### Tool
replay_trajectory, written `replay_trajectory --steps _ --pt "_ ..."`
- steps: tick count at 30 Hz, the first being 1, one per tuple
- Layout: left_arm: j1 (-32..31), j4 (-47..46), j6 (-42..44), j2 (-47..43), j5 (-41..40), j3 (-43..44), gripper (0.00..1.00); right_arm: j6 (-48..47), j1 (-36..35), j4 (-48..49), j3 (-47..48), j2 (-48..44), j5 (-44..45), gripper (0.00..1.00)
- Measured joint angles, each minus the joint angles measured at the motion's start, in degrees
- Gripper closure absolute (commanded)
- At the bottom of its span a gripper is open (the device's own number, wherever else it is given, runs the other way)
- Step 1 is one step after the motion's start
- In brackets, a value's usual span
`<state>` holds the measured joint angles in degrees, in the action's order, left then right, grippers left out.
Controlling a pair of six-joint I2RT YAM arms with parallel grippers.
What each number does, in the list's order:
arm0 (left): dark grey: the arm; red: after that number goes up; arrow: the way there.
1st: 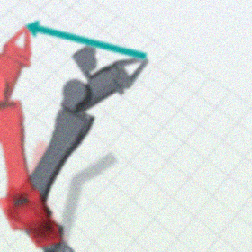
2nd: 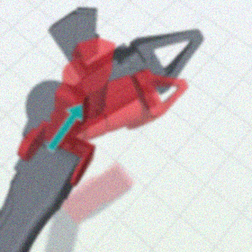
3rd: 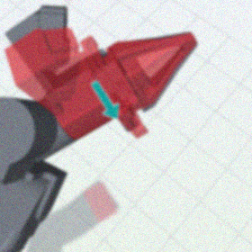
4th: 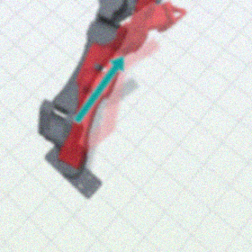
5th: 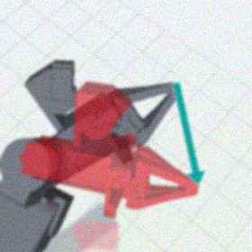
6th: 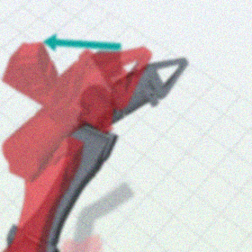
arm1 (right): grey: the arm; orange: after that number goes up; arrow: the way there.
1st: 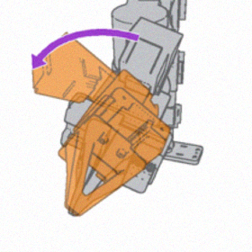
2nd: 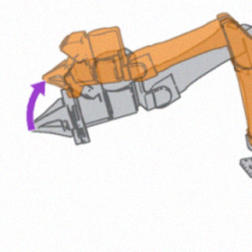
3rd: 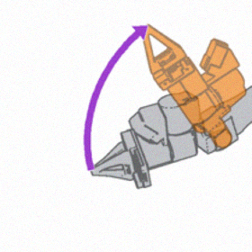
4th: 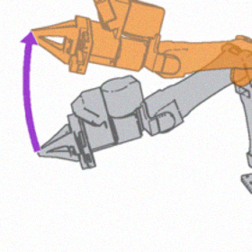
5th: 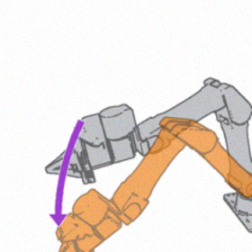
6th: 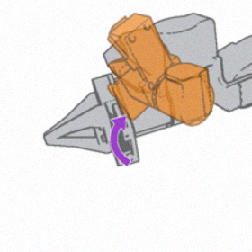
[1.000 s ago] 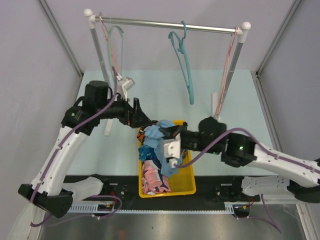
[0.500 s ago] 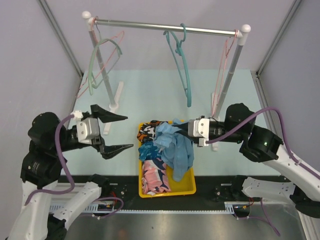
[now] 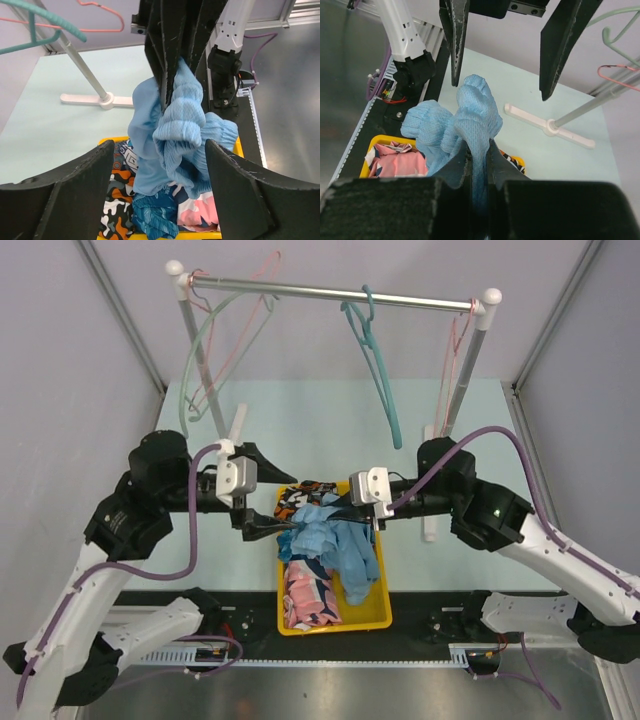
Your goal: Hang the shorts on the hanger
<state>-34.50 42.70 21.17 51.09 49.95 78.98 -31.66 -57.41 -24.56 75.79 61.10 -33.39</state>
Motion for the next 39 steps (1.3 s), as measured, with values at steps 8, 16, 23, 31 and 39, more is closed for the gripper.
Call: replay_trajectory --steps 8,16,23,31,39 --pt "-3.4 0.3 -0.3 1.5 -2.3 -2.0 0.72 -0.3 0.7 1.3 -1.1 1.9 -2.0 1.00" --pt "-3.4 1.7 -6.3 6.1 -4.6 -2.8 1.00 -0.5 3.4 3.5 -7.5 0.6 -0.6 0.39" --pt "-3.4 3.3 -19.8 15.0 -12.6 0.5 1.00 -0.9 3.7 6.4 -19.0 -9.4 6.6 0.22" --pt "-3.4 3.3 -32.3 23.0 -26.3 0.7 1.00 -5.7 0.8 3.9 -22.4 -14.5 9.1 0.18" --pt "-1.6 3.3 -37.3 27.5 -30.3 0.6 1.00 -17.2 -19.4 3.5 -26.3 -7.2 18.6 0.14"
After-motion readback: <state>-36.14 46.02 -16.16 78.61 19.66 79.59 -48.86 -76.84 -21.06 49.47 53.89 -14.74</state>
